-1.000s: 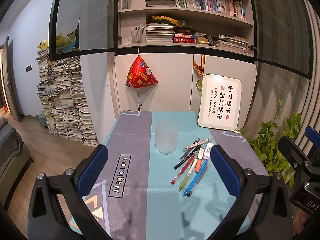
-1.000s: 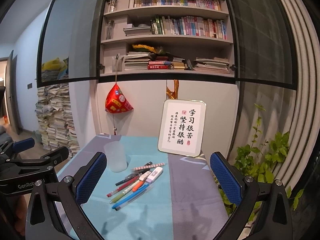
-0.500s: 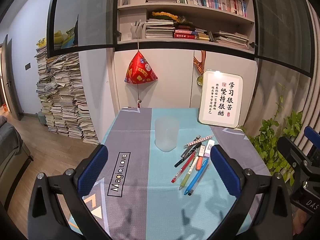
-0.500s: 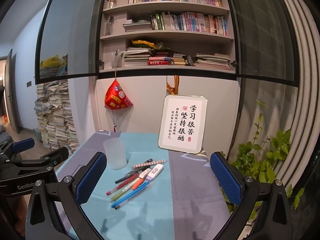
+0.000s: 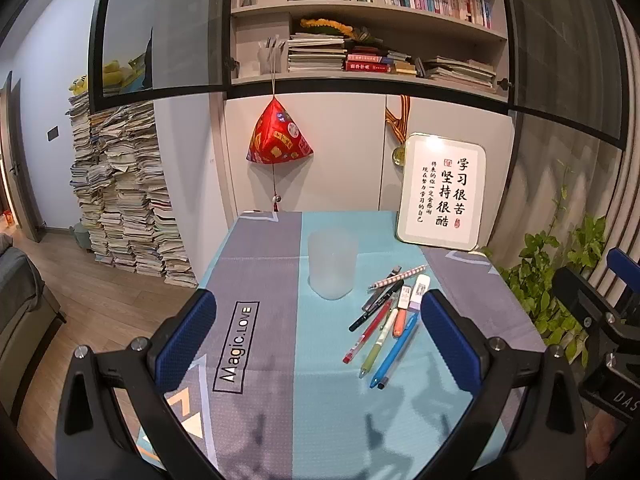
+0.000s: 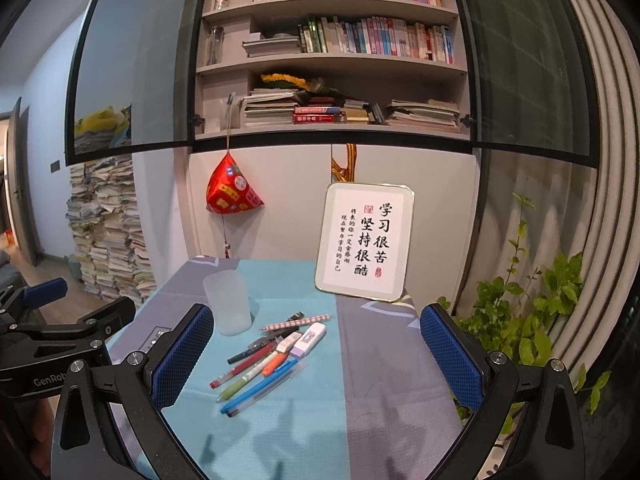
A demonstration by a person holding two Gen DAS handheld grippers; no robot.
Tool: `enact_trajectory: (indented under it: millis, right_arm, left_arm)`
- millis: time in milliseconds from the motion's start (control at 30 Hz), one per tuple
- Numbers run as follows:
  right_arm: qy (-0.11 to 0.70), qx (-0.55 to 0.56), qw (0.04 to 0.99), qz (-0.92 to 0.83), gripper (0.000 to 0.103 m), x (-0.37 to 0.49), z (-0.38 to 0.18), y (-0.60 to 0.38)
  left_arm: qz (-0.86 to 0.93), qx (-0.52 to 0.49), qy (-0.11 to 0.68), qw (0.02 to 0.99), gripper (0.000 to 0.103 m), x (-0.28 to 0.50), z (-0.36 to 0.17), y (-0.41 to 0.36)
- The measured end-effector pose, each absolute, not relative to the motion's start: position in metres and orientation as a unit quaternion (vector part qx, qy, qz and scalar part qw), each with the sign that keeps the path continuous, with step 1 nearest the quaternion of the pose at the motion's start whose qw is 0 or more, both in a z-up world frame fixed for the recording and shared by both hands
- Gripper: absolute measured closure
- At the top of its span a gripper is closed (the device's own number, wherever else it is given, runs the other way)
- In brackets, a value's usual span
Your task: Organize stationery
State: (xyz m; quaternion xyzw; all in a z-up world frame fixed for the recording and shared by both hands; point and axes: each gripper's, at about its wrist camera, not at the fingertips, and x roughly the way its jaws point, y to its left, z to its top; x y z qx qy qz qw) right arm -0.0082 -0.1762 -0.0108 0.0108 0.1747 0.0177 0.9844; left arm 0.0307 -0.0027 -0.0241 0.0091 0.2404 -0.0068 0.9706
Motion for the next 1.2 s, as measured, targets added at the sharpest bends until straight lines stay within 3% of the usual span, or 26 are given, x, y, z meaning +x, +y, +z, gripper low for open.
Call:
enact_trajectory:
  millis: [500,967,1000,1067,1133,1200]
  right_arm:
    - [0.205,0.020,0.978,0.016,0.000,0.009,-0.024,-0.179]
    - [0.286,0.021,0.958,0.025,0.000,0.056,-0.064,-0.170]
    - [0.295,0.018,0.955,0.028,0.002,0.061,-0.069,-0.168]
    - [0.311,0.017,0.949,0.035,0.015,0.070,-0.078,-0.164]
    - [0.336,0.016,0.941,0.043,0.033,0.081,-0.089,-0.159]
    - [0.365,0.016,0.929,0.052,0.045,0.095,-0.103,-0.154]
  left_arm:
    - [0.002,0.021,0.259,0.966,0.001,0.044,-0.038,-0.001]
    - [-0.002,0.060,0.284,0.957,0.001,0.073,-0.081,0.004]
    - [-0.005,0.061,0.290,0.955,0.001,0.077,-0.085,0.004]
    - [-0.015,0.060,0.300,0.952,0.003,0.084,-0.093,0.005]
    - [-0.025,0.060,0.311,0.948,0.007,0.092,-0.101,0.007]
    - [-0.036,0.058,0.324,0.944,0.009,0.100,-0.109,0.008]
